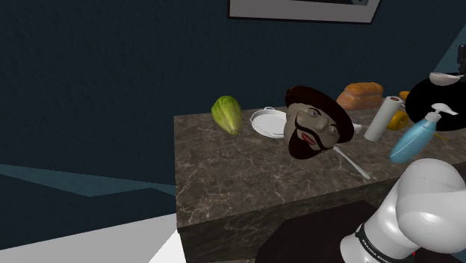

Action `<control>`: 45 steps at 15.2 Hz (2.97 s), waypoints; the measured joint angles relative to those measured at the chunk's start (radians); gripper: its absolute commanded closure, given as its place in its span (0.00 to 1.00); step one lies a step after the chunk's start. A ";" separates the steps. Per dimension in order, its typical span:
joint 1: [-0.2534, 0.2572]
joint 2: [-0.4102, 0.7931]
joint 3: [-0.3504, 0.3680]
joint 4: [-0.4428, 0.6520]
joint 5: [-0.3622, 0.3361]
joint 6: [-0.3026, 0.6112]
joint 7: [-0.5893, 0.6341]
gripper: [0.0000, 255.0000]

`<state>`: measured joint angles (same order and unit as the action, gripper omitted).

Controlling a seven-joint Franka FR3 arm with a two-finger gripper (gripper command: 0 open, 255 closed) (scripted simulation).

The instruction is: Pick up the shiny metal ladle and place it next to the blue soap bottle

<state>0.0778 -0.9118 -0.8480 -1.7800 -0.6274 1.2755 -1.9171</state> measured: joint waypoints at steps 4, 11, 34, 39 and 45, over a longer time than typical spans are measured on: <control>0.066 0.038 -0.114 0.132 -0.043 -0.010 -0.103 1.00; 0.259 0.093 -0.353 0.436 -0.117 -0.052 -0.296 1.00; 0.294 -0.015 -0.507 0.389 -0.222 0.084 -0.375 1.00; 0.261 -0.045 -0.512 0.309 -0.239 0.136 -0.357 1.00; 0.225 -0.080 -0.523 0.224 -0.264 0.193 -0.341 1.00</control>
<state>0.3033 -0.9923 -1.3715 -1.5560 -0.8910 1.4681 -2.2577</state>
